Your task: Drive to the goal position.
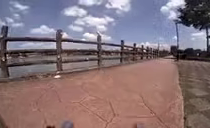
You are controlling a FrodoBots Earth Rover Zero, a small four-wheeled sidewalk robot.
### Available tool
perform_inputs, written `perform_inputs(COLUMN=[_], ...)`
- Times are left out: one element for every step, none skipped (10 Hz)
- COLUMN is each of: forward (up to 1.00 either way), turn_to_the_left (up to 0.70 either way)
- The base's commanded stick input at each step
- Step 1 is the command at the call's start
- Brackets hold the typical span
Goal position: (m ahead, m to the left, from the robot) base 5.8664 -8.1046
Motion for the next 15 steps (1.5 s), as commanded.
perform_inputs(forward=[0.50,0.50,0.50,0.50,0.50,0.50,0.50,0.50,0.50,0.50,0.50,0.50,0.50,0.50,0.50], turn_to_the_left=[-0.27,-0.27,-0.27,0.00,0.00,0.00,-0.14,-0.27,-0.27,-0.27,-0.27,-0.27,-0.27,-0.27,-0.27])
